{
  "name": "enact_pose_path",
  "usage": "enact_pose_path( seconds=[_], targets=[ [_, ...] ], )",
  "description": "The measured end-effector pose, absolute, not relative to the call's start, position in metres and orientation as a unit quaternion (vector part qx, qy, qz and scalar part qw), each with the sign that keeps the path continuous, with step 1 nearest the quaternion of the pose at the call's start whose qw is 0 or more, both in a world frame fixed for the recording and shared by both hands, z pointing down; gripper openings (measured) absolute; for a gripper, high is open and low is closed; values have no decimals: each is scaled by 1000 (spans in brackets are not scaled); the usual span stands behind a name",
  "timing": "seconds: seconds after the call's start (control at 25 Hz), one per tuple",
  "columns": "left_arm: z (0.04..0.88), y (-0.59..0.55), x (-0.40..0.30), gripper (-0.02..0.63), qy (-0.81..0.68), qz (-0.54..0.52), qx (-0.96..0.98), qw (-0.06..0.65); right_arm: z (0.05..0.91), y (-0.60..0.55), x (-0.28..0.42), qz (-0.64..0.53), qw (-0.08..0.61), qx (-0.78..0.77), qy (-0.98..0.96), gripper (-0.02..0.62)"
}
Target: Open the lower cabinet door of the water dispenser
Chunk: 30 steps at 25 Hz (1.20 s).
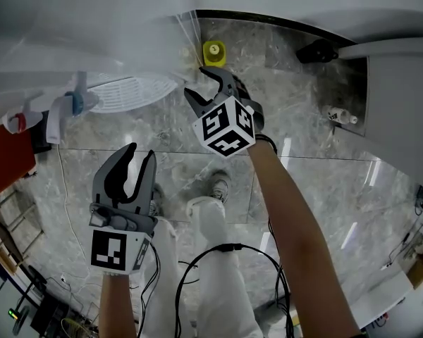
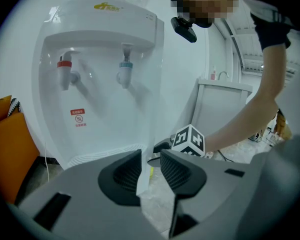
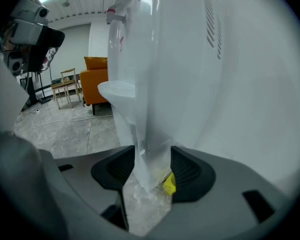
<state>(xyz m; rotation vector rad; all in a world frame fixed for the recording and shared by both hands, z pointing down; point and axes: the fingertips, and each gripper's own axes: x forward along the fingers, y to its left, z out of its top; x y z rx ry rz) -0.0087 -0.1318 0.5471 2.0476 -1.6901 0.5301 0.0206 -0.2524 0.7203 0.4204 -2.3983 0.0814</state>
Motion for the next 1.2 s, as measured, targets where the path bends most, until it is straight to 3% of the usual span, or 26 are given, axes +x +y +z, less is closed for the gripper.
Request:
enact_pose_path(
  seconds=[0.56,1.2],
  targets=[
    [547,-132,-15,120,-615,190,735,212,723,-254,18,42,341,148,-927,175],
    [549,-129,-13,120,-608,190,741,212,722,-244,22,61,339,172,-923,160]
  ],
)
